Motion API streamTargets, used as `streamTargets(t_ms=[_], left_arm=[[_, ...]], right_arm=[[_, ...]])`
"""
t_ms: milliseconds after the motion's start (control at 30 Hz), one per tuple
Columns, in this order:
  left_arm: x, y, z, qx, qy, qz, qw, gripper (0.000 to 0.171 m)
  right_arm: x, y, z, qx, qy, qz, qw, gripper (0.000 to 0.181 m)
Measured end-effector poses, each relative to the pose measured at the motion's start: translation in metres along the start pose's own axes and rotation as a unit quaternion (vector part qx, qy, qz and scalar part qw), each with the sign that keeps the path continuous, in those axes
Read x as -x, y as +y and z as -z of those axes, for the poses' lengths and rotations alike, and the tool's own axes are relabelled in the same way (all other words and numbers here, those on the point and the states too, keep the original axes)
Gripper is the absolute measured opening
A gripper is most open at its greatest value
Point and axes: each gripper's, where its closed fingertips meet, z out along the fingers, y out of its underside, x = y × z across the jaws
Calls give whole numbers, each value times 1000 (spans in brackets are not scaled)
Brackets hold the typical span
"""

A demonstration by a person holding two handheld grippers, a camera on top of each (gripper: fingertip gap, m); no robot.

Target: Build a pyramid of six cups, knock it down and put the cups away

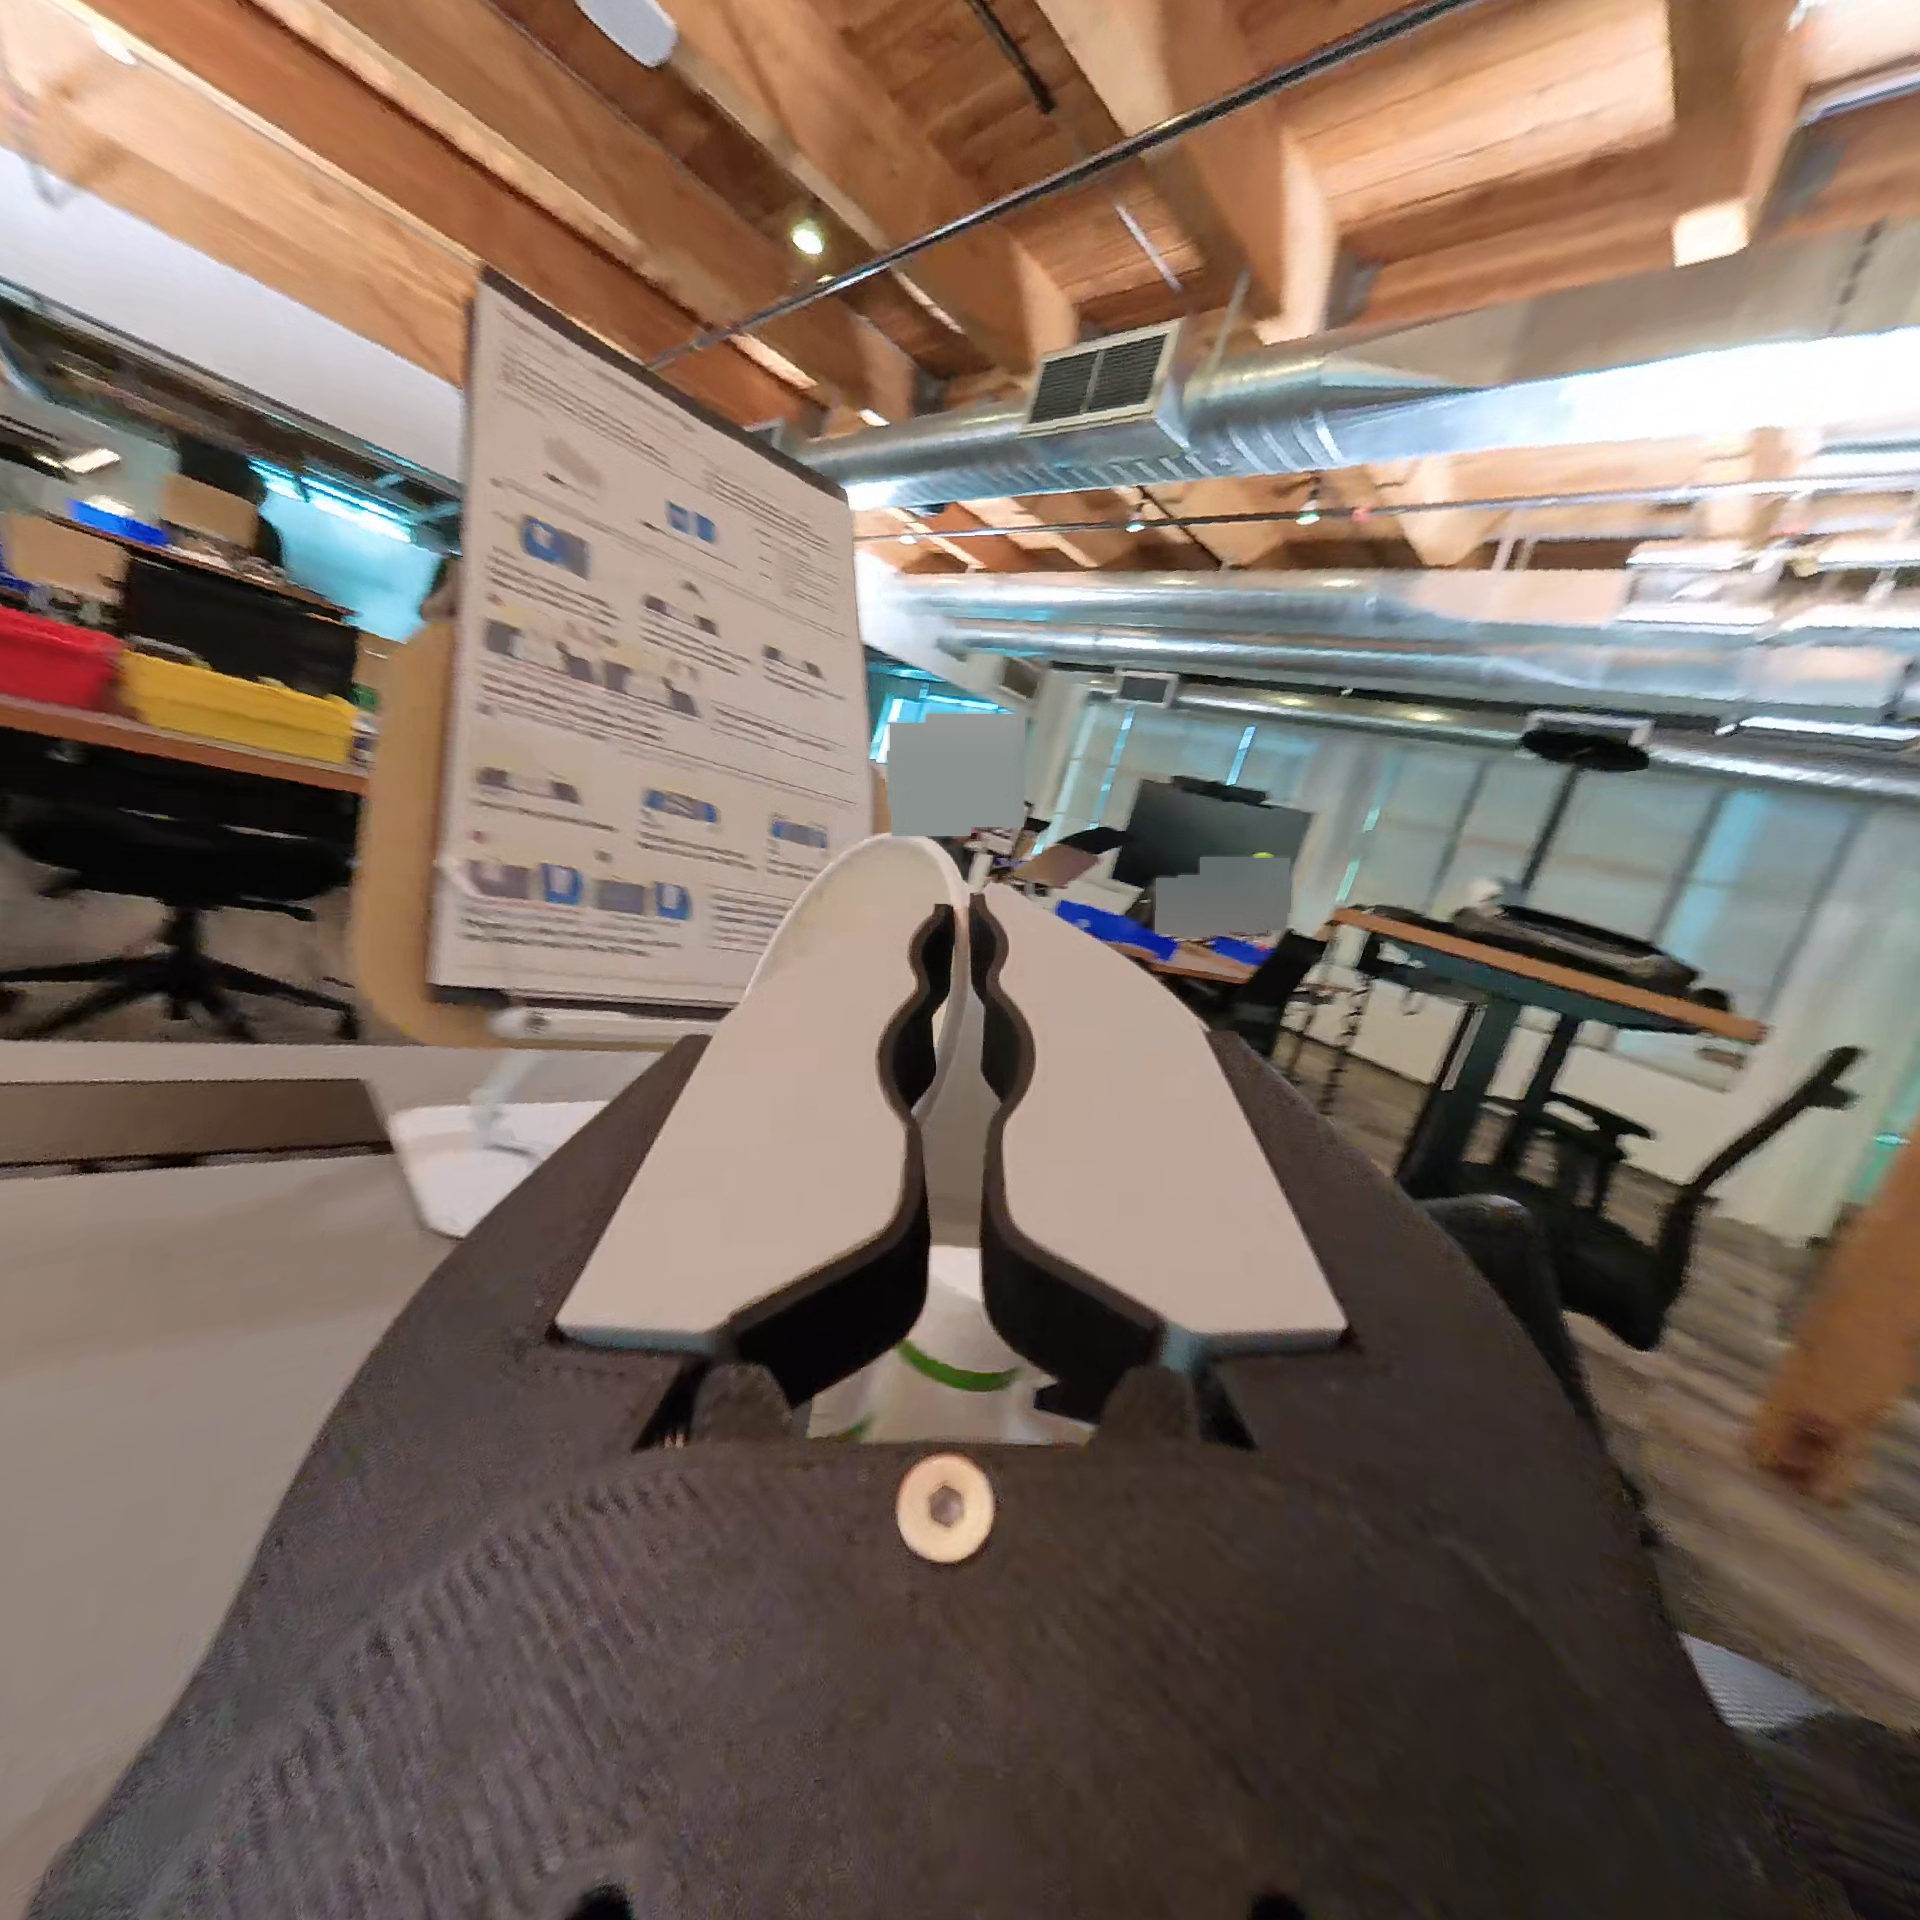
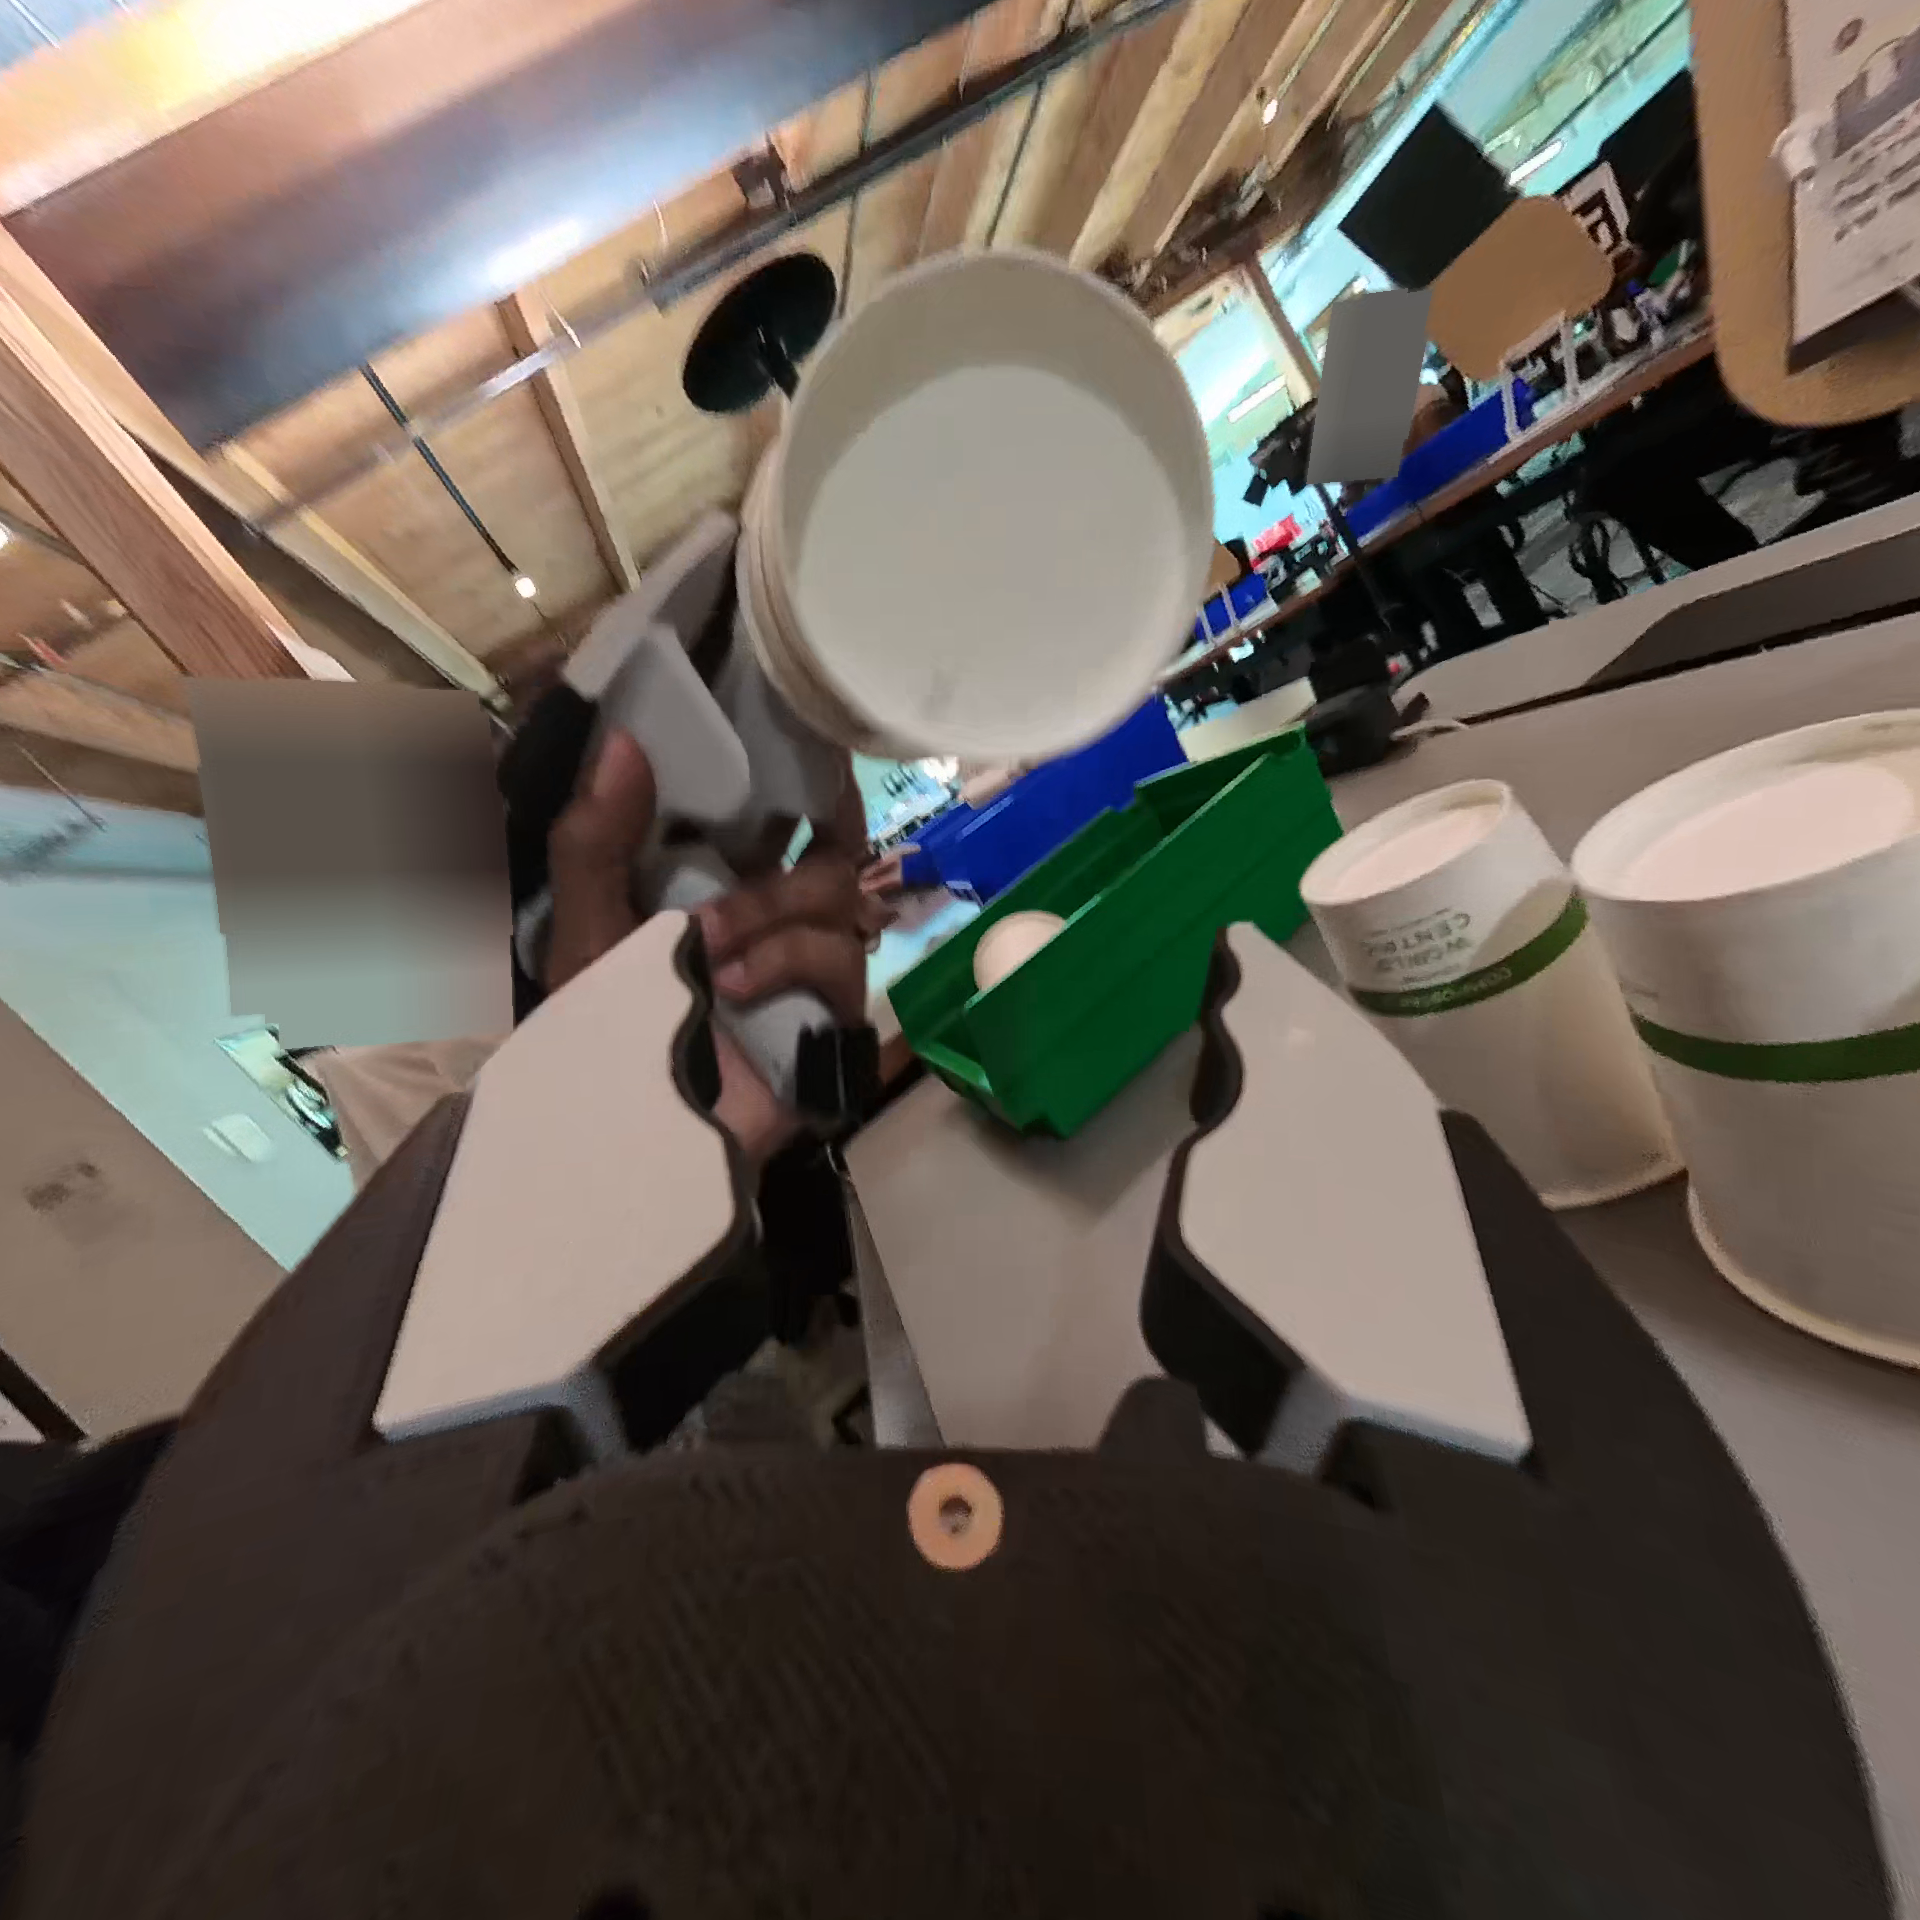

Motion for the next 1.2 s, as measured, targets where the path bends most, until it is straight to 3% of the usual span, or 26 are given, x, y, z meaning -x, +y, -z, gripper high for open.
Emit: streamTargets(t_ms=[200,367,567,733,900,1067,1200], left_arm=[[-48,62,-11,19,69,99,993,4],[-63,101,-9,49,95,142,984,4],[-57,133,-3,88,112,145,979,4],[-2,152,2,136,-21,106,985,31],[40,142,11,138,-118,4,983,46],[60,164,17,199,-132,31,971,58],[72,164,20,194,-152,28,969,59]], right_arm=[[-11,-49,23,-99,24,38,994,92],[-20,-88,48,-161,61,106,979,88],[-29,-99,45,-86,96,214,968,87],[-50,-108,20,57,154,304,938,88],[-78,-112,-33,128,182,284,932,88],[-106,-84,-80,193,203,287,916,88],[-116,-64,-93,218,207,284,910,88]])
